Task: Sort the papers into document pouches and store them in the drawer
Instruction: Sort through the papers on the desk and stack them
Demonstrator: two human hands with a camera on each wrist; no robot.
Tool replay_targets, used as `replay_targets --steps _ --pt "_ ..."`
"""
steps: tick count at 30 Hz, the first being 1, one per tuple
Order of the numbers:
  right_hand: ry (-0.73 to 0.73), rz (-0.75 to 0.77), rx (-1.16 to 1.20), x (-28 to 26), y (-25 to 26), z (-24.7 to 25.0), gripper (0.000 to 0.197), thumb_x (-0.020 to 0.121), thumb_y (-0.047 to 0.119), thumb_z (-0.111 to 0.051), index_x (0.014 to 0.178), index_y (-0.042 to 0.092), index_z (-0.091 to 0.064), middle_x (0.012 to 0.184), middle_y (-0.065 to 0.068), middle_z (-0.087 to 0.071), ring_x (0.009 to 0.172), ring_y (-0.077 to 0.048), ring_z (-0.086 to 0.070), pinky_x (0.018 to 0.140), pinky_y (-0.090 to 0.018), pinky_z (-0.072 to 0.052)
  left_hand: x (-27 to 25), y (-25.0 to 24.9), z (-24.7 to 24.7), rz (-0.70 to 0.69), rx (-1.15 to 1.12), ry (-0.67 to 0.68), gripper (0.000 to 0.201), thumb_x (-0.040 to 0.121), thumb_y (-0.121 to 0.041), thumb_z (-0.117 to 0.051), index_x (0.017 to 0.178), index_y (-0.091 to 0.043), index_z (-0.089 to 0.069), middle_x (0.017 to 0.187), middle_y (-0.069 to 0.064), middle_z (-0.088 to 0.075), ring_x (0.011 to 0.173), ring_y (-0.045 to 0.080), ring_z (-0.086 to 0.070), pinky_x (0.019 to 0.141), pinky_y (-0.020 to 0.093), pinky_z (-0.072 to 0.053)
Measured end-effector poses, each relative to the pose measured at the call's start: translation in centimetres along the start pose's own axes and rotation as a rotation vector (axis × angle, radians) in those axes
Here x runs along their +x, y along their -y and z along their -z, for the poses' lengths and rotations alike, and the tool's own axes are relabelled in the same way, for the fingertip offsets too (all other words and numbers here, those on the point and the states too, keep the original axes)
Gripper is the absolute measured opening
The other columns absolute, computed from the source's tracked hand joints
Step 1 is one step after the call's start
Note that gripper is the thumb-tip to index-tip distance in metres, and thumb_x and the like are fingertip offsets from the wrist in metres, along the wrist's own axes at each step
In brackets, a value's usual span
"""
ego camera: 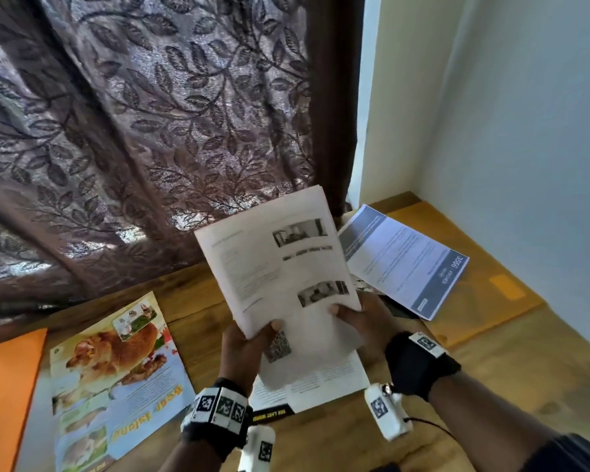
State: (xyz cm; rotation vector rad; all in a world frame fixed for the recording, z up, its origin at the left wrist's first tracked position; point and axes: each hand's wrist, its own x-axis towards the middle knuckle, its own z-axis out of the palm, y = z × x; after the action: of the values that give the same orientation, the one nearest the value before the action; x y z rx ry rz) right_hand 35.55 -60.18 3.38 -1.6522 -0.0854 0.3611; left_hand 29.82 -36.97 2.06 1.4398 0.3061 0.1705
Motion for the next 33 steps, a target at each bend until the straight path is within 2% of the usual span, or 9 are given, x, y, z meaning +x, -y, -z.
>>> replay_targets --steps 4,9,12,17,21,24,28,30,33 --pt "0.007 -0.046 -0.038 -0.1 0.4 2.2 0.018 0.089 0.027 -0.071 0.107 0.023 -0.073 0.106 0.001 -0.076 0.098 -0.020 -0.071 0.096 -0.051 -0.053 -0.3 0.3 -2.3 0.047 -0.068 0.025 0.038 0.080 -0.009 -0.079 0.116 -0.002 -0.068 0.109 0.017 -0.075 0.098 0.037 -0.072 0.080 0.051 -0.060" --pt "0.065 -0.017 -0.083 0.0 0.2 4.5 0.019 0.093 0.017 -0.067 0.107 0.031 -0.070 0.112 0.003 -0.075 0.102 -0.017 -0.070 0.099 -0.046 -0.052 -0.9 1.1 -4.3 0.107 -0.085 0.053 0.036 0.083 -0.003 -0.071 0.118 -0.007 -0.066 0.115 0.015 -0.073 0.104 0.036 -0.070 0.085 0.055 -0.058" --pt "0.087 -0.002 -0.160 0.8 -0.1 5.2 0.020 0.093 0.021 -0.068 0.105 0.037 -0.069 0.110 0.009 -0.074 0.103 -0.012 -0.070 0.101 -0.043 -0.051 -1.0 1.3 -4.4 0.072 -0.023 0.014 0.035 0.084 -0.006 -0.073 0.119 -0.010 -0.068 0.116 0.011 -0.074 0.107 0.033 -0.070 0.087 0.053 -0.058" --pt "0.195 0.030 -0.233 2.7 -0.5 6.3 0.025 0.093 0.028 -0.066 0.118 0.027 -0.069 0.114 0.008 -0.074 0.102 -0.012 -0.070 0.095 -0.036 -0.052 -0.5 1.8 -4.8 0.054 0.018 -0.062 0.040 0.078 -0.018 -0.082 0.115 -0.009 -0.070 0.111 0.009 -0.075 0.104 0.032 -0.071 0.086 0.049 -0.058" --pt "0.077 -0.006 -0.260 5.1 -0.1 7.3 0.017 0.097 0.031 -0.060 0.093 0.019 -0.071 0.087 0.002 -0.075 0.078 -0.017 -0.073 0.076 -0.039 -0.059 -0.7 1.6 -4.0 0.025 -0.015 -0.180 0.031 0.080 -0.010 -0.075 0.110 -0.007 -0.070 0.105 0.008 -0.077 0.097 0.027 -0.073 0.080 0.043 -0.060" --pt "-0.091 0.045 -0.689 8.1 -0.3 8.5 0.017 0.095 0.031 -0.058 0.101 0.019 -0.068 0.103 -0.002 -0.072 0.094 -0.025 -0.068 0.082 -0.037 -0.054 -1.4 1.4 -2.6 0.001 -0.018 -0.288 0.019 0.084 -0.002 -0.071 0.100 -0.013 -0.071 0.094 0.001 -0.079 0.084 0.018 -0.074 0.065 0.029 -0.060" --pt "-0.005 0.022 -1.221 12.1 -1.8 9.0 0.060 0.091 0.045 -0.056 0.144 0.021 -0.040 0.146 -0.008 -0.044 0.135 -0.029 -0.039 0.106 -0.047 -0.040 -2.5 1.1 -1.2 -0.036 -0.006 -0.334 0.033 0.087 0.003 -0.067 0.088 -0.029 -0.077 0.090 -0.009 -0.078 0.082 0.014 -0.073 0.064 0.027 -0.061" --pt "-0.001 -0.034 -1.359 13.6 -2.7 9.0 0.079 0.086 0.057 -0.055 0.150 0.023 -0.024 0.157 -0.009 -0.026 0.146 -0.033 -0.022 0.112 -0.054 -0.031 -2.8 0.9 -1.1 -0.067 0.002 -0.319 0.054 0.087 0.007 -0.064 0.084 -0.046 -0.075 0.091 -0.013 -0.078 0.081 0.008 -0.073 0.068 0.027 -0.062" --pt "0.020 -0.150 -1.348 14.6 -3.9 9.3 0.090 0.081 0.068 -0.052 0.151 0.022 -0.016 0.162 -0.009 -0.016 0.149 -0.037 -0.017 0.112 -0.059 -0.026 -3.0 1.1 -0.9 -0.089 0.018 -0.325 0.063 0.087 0.010 -0.063 0.081 -0.052 -0.073 0.089 -0.016 -0.077 0.082 0.006 -0.072 0.070 0.024 -0.061"
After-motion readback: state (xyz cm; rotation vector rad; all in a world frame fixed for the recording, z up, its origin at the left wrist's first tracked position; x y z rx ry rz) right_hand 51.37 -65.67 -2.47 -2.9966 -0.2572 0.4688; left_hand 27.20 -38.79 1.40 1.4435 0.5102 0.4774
